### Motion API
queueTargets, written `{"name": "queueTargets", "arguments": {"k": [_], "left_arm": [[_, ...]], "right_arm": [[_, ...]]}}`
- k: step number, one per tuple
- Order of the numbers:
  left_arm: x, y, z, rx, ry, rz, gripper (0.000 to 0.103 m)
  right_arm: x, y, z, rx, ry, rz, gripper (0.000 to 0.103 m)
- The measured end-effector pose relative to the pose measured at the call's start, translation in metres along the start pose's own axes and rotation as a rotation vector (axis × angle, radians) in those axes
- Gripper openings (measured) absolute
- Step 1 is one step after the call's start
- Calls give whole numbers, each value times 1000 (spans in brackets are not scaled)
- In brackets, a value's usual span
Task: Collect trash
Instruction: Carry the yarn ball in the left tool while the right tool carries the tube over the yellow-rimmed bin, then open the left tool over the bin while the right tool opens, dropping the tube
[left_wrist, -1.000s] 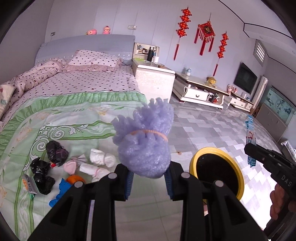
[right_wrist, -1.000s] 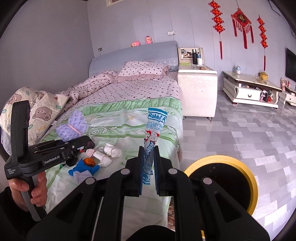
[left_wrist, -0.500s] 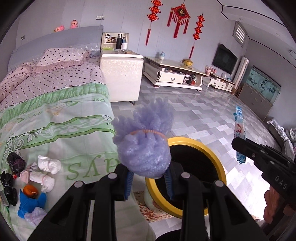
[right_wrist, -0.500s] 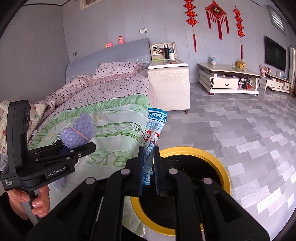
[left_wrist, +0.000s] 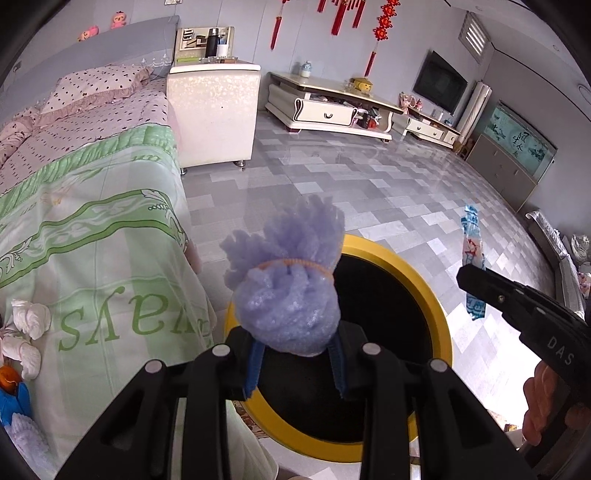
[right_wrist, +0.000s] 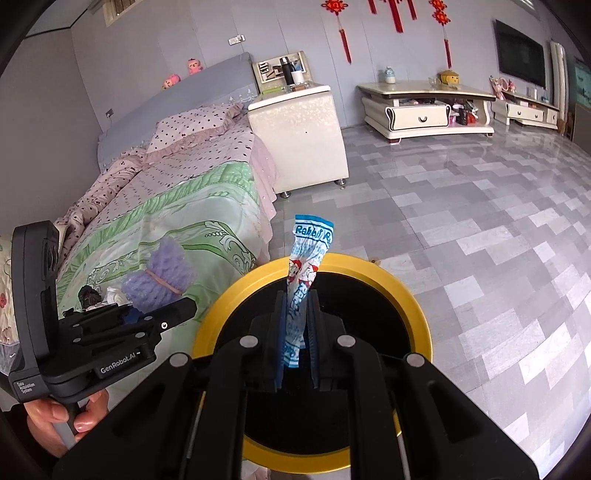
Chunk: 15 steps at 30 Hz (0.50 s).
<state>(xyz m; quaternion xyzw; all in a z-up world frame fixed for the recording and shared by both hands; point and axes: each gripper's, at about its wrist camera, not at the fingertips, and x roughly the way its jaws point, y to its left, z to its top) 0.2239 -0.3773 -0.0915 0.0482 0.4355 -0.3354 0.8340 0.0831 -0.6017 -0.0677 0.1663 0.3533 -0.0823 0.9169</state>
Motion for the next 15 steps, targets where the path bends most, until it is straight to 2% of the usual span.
{"name": "queueTargets", "arguments": {"k": [2,5,6,8,15], "left_arm": [[3,1,1,-5,10,-4,35],[5,-1,0,-6,14,6,41],[4,-1,0,-8,13,9,42],[2,0,0,-22,10,13,53],[-12,14,-2,-49,-7,34,56]], "right_arm": [[0,-5,-4,16,4,-3,14],[0,-12,-4,32,0,-6,31],[0,-13,-5,35,-3,-13,32],[-2,-16,-5,43,-5,-18,32],[-15,-13,-8,53,-18,-30,33]]}}
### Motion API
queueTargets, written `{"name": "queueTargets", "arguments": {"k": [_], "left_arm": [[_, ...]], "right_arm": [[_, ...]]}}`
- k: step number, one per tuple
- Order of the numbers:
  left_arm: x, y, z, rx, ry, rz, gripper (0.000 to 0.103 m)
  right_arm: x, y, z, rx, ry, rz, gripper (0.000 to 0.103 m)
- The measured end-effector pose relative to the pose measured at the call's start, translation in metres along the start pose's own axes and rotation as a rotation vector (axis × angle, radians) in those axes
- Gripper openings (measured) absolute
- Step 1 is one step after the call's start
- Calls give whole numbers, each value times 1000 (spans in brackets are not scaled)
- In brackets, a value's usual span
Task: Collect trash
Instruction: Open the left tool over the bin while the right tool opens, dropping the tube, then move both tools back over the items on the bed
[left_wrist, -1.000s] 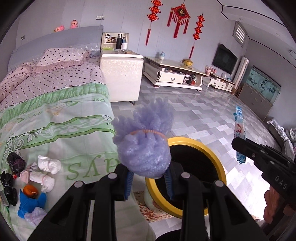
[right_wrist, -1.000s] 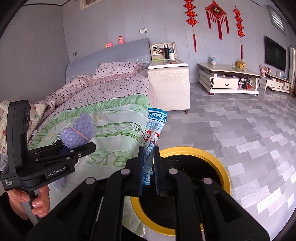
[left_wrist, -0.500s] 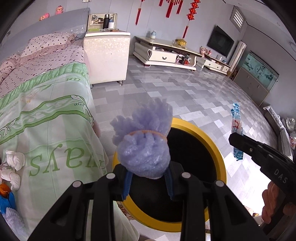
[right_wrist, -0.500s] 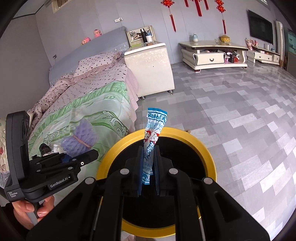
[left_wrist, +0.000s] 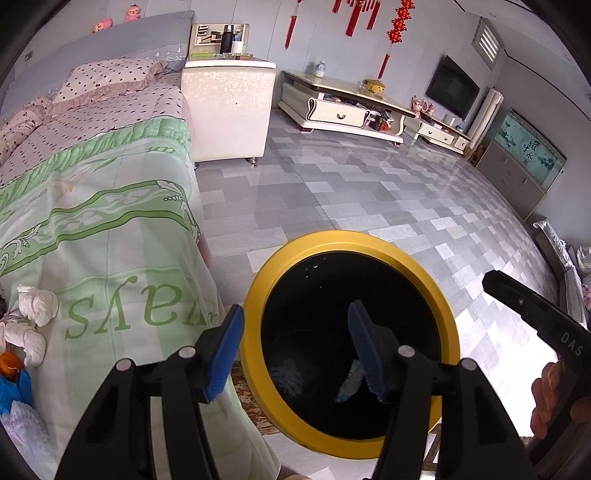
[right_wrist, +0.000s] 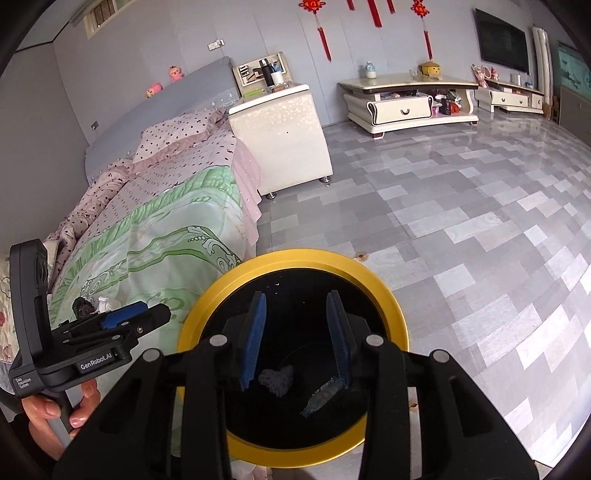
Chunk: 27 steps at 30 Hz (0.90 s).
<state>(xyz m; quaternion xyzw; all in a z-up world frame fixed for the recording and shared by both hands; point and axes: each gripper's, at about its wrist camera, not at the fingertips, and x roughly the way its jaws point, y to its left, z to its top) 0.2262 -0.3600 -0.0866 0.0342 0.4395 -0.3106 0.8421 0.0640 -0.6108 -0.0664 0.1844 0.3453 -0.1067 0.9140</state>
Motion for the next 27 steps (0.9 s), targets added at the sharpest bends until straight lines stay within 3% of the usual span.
{"name": "queueTargets", "arguments": {"k": [7,9,27], "left_arm": [[-33,32,1,-41,-50,40,59],[-44,41,2,-50,-66,53,60],[-153,173,-16,-188,-196,262,74]], "right_arm": [[-11,32,0,-46,-11,36,34],[-15,47,1,-63,-22,54,40],[-34,197,2,-231,-58,215,59]]}}
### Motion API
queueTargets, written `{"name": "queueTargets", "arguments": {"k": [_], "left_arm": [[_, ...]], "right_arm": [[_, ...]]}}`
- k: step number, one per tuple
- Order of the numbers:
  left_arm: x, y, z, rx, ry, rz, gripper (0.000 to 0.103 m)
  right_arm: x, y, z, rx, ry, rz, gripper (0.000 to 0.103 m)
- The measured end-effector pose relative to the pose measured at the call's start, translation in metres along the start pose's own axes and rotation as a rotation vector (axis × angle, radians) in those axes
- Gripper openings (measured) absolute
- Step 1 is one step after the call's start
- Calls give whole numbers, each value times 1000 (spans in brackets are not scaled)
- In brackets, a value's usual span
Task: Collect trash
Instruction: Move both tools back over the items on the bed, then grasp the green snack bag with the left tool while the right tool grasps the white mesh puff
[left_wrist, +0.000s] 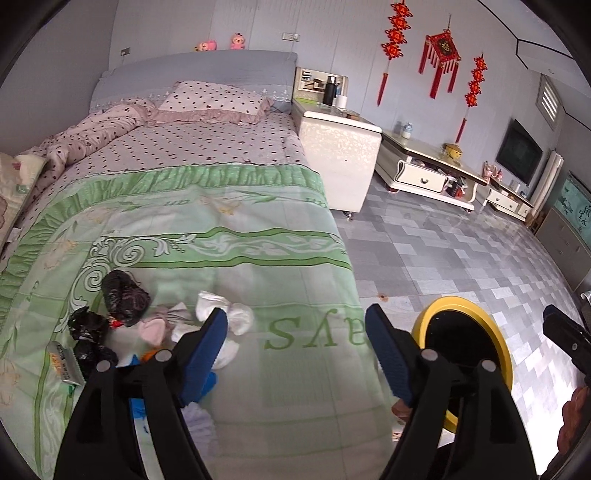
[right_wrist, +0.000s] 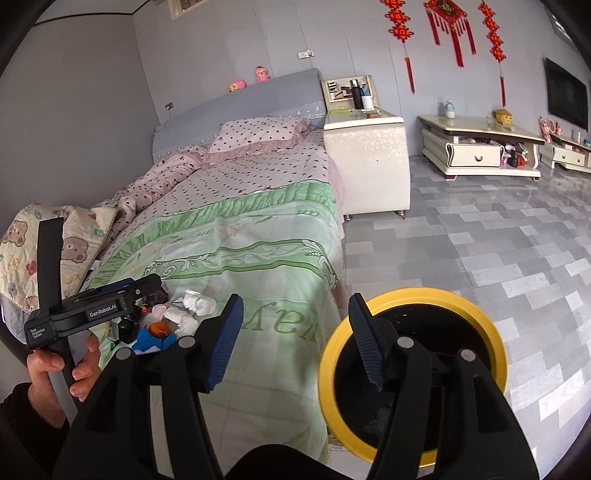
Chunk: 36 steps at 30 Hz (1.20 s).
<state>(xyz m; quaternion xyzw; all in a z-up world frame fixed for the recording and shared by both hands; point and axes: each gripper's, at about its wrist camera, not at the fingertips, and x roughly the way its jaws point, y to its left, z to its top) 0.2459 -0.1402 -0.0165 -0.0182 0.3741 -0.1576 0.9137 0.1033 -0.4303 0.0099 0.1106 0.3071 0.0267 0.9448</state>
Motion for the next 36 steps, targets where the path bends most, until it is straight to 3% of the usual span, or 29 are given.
{"name": "queueTargets", "arguments": {"k": [13,23,36], "left_arm": [[-27,119,-19,-124,-13,173,78],[-27,192,-42,-213,16,259,78],[3,253,-73,-296,85,323,78]], "right_arm": [[32,110,-5,-117,47,131,61],[69,177,-26,-186,118,198,61],[126,220,-60,-246,234,246,63]]}}
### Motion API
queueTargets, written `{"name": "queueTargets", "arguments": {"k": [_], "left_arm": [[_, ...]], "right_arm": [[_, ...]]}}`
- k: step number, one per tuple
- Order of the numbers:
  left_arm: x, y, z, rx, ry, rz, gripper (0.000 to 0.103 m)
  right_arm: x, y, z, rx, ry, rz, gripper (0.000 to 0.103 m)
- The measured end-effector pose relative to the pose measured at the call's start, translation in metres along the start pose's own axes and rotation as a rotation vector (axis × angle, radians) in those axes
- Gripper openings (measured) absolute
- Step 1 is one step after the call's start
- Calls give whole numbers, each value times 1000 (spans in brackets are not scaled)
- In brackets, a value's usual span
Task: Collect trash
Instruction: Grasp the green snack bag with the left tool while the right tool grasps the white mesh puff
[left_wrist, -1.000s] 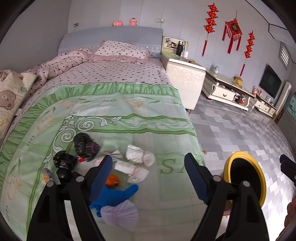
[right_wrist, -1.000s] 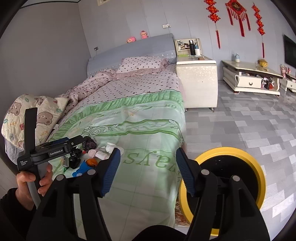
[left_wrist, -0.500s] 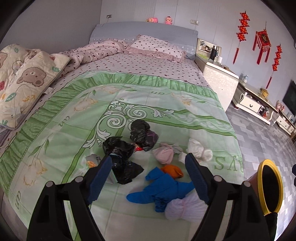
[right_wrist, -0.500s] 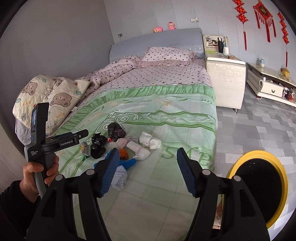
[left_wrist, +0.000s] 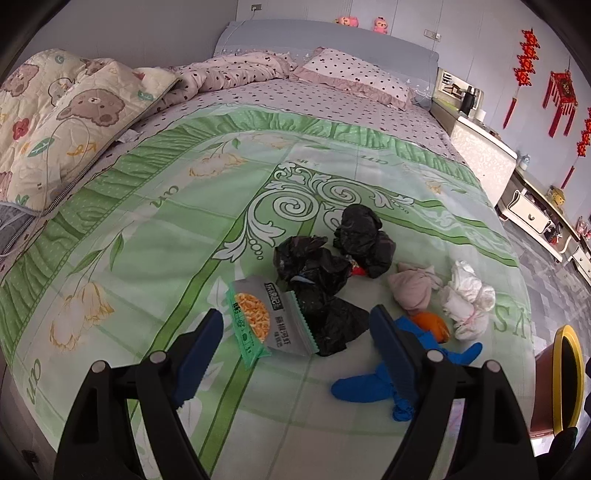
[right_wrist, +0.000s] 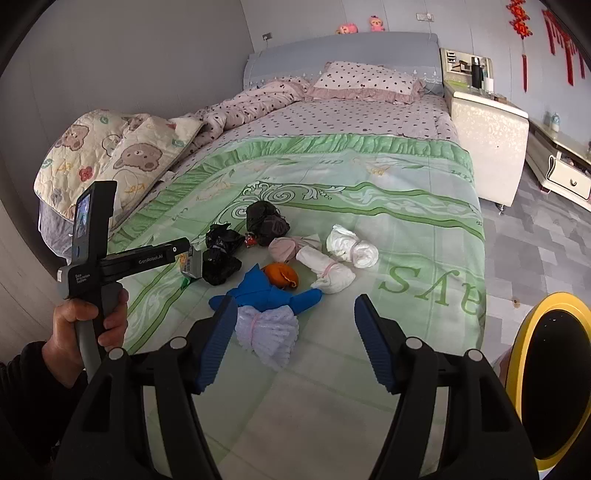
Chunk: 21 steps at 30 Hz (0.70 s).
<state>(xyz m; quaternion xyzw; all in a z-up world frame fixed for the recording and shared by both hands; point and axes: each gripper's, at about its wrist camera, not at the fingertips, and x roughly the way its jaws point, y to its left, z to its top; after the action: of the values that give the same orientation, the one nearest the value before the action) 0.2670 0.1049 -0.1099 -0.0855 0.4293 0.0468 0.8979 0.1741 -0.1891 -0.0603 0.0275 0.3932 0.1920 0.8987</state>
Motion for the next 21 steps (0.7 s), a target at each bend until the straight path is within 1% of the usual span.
{"name": "queueTargets", "arguments": {"k": [7,14,21], "left_arm": [[27,14,-4,-27,34,27,78],[51,29,-6,-52,74,58,78],[69,37,-5,-76,99,58,78]], "right_arm": [[38,10,-11,-26,67,16,63],[72,11,-21,-47,114,-16,63],[94,10,-31,-54,157,-24,63]]}}
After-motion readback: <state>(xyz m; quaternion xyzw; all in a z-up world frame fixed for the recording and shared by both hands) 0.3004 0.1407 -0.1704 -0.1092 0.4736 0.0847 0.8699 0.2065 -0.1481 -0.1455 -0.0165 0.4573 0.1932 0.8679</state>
